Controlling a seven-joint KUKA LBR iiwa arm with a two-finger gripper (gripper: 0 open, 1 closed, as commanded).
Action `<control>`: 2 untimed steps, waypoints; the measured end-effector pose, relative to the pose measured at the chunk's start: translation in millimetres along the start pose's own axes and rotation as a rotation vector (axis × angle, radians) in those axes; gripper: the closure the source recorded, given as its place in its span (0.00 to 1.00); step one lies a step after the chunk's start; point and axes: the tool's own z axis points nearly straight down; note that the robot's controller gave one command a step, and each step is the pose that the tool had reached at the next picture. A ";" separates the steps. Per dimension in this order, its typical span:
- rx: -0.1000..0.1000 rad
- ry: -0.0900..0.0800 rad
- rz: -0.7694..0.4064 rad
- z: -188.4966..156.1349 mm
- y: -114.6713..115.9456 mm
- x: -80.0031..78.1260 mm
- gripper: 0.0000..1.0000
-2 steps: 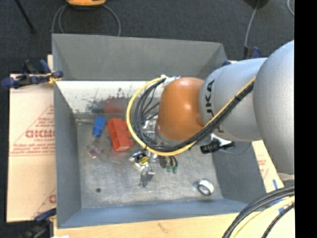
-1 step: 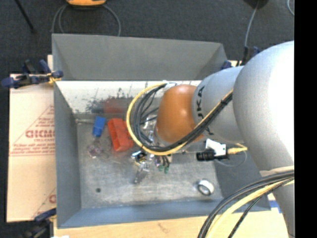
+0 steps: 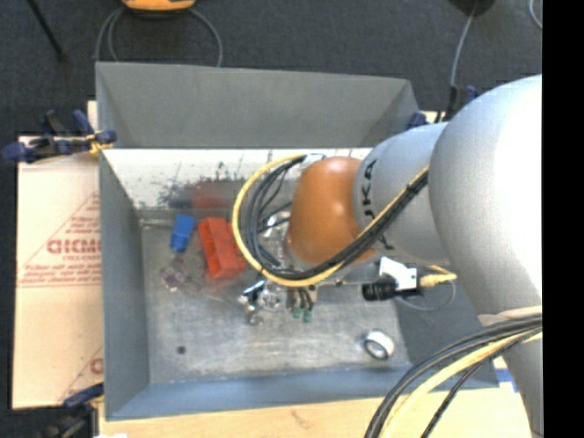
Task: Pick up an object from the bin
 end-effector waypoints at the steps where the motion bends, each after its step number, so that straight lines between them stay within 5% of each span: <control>1: 0.002 -0.007 -0.064 -142.8 -1.5 10.8 1.00; 2: 0.005 0.000 -0.064 -138.0 -2.1 12.0 0.00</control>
Offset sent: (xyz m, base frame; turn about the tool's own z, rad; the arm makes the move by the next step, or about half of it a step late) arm -0.0136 0.0007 0.1375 -0.0647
